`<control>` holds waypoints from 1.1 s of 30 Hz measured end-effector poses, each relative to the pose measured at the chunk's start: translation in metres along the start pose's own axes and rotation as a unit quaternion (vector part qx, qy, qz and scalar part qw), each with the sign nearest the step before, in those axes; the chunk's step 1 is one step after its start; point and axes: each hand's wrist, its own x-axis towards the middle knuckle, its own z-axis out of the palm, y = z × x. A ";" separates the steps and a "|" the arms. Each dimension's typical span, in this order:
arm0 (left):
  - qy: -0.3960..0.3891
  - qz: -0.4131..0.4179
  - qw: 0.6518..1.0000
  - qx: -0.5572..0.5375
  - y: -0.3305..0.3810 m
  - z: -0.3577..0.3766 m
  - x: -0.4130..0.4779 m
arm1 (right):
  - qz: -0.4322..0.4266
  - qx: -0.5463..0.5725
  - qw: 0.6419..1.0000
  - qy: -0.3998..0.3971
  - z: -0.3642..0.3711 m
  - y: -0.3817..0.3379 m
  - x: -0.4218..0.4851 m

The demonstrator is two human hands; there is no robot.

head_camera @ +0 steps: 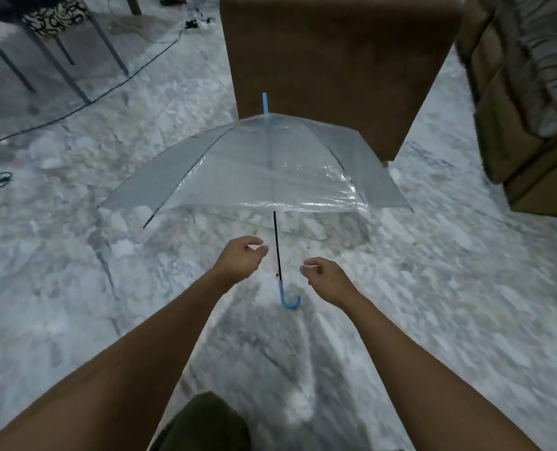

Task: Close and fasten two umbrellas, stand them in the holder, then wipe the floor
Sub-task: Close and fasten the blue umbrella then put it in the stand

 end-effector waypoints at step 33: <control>0.042 0.176 0.977 -0.114 -0.075 0.078 0.301 | -0.288 0.133 0.925 0.209 0.146 0.102 0.279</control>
